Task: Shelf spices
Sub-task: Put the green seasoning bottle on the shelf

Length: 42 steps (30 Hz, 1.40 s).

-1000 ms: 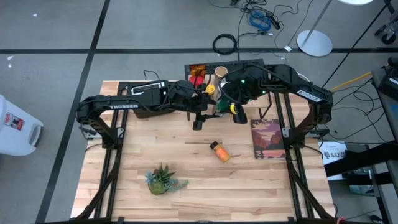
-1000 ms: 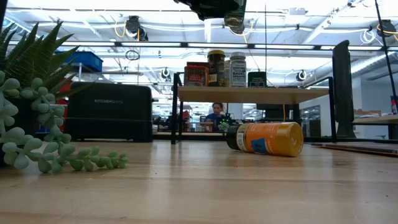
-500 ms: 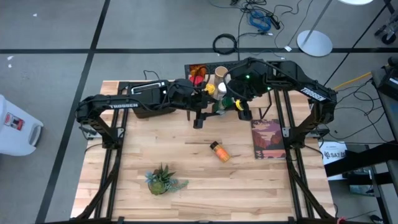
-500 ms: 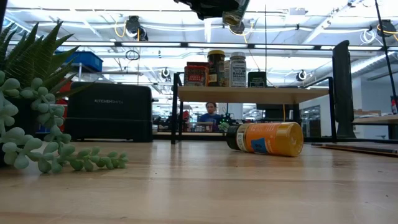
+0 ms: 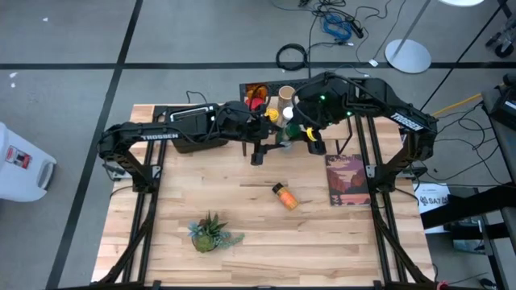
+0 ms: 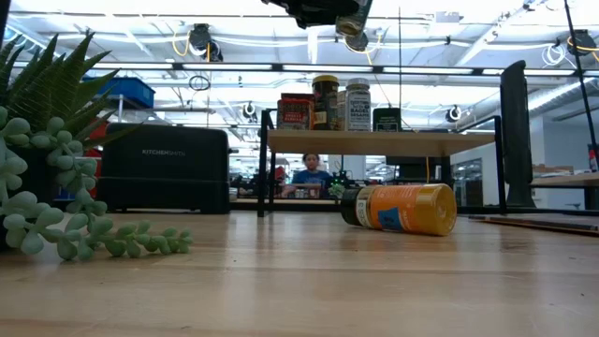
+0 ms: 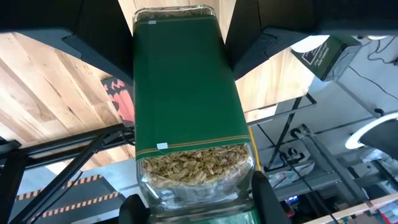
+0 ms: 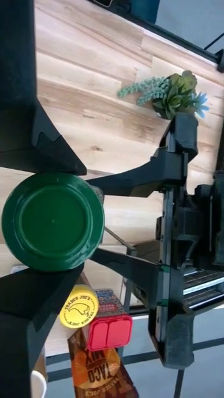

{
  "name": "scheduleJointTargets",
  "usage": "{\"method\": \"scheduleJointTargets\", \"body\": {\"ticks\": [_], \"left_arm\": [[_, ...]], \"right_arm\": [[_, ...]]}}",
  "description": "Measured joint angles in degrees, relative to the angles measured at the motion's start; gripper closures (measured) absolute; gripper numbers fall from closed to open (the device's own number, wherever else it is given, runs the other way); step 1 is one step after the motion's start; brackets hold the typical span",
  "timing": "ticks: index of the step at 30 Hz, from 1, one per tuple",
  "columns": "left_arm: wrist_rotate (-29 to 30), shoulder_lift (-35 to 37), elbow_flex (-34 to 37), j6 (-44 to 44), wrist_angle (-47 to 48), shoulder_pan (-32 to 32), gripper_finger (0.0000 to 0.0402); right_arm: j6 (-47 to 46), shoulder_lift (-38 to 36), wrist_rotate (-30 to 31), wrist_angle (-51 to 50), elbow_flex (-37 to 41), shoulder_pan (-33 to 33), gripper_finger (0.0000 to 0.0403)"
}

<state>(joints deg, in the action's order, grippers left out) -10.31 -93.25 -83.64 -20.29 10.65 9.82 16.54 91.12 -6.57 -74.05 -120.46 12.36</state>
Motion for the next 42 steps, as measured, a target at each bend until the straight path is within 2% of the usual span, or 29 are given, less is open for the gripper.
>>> {"method": "scheduleJointTargets", "body": {"ticks": [12,20,24,32,42], "left_arm": [[-0.1,-0.02,0.09,0.26,-0.66,-0.07,0.0162],[-0.22,-0.16,0.17,0.44,-0.15,-0.11,0.0083],[0.92,-0.18,0.2,0.47,-0.2,-0.15,0.006],[6.8,-0.22,0.2,0.48,0.08,-0.11,0.0056],[8.46,-0.22,0.24,0.72,1.47,0.76,0.0056]], "right_arm": [[0.49,-0.08,-1.14,1.91,0.0,0.07,0.021],[0.94,-0.17,-0.81,2.35,-0.03,0.09,0.0211],[1.24,-0.19,-0.74,2.2,-0.09,0.8,0.0211],[1.31,-0.32,-1.89,1.01,-0.11,3.9,0.0211],[2.09,-1.5,-3.49,0.98,-0.22,4.6,0.0211]]}}
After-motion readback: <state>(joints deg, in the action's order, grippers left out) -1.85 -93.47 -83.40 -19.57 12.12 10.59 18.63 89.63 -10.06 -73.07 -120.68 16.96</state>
